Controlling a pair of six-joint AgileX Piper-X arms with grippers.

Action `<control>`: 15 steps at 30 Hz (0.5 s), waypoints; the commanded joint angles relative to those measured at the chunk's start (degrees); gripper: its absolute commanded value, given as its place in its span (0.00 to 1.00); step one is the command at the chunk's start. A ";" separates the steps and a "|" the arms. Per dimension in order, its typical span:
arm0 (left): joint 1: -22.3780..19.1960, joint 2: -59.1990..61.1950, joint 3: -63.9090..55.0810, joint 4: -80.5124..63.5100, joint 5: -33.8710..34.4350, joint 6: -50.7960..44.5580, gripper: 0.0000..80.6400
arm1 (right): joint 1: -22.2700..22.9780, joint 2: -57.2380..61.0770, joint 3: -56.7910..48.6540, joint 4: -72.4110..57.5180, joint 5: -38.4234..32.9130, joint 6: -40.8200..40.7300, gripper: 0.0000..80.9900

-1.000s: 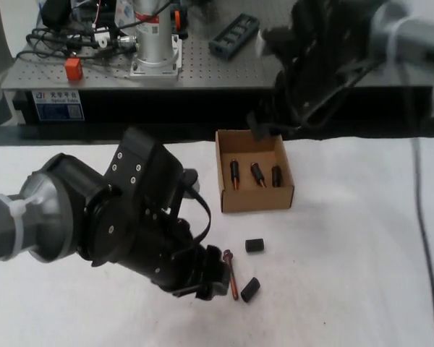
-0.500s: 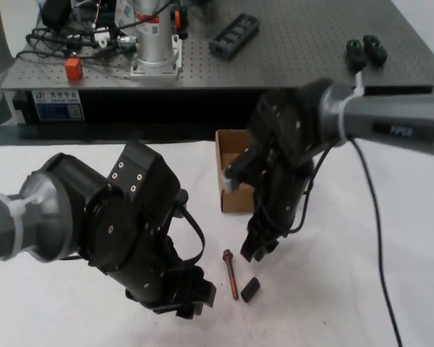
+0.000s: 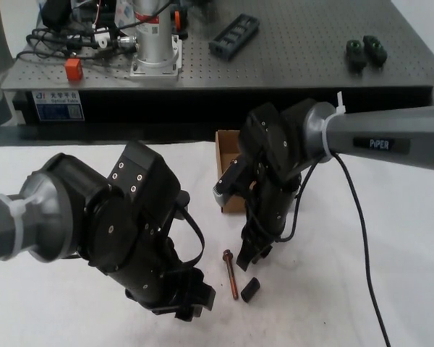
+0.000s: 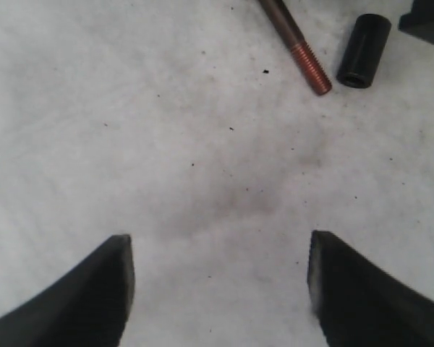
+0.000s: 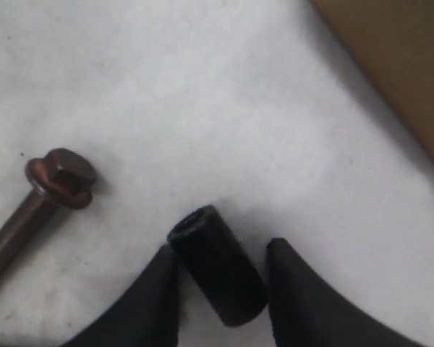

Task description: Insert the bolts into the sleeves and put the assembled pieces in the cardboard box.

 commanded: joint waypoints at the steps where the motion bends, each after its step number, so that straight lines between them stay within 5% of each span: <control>1: 0.15 -0.50 -0.11 -0.12 -0.53 0.53 0.61 | 0.20 1.23 -0.24 -1.43 0.14 -0.78 0.20; 3: 0.15 -0.24 -0.11 -0.86 1.37 0.53 0.61 | 0.20 1.23 -0.24 -1.45 0.14 -0.35 0.01; 6: 0.15 1.03 -0.11 -5.48 6.45 0.20 0.61 | -0.74 0.54 -0.24 -1.30 1.05 2.75 0.04; 15: -0.49 11.35 -8.33 -7.01 6.87 -4.11 0.61 | -9.56 -16.02 12.04 -6.74 -2.60 11.89 0.04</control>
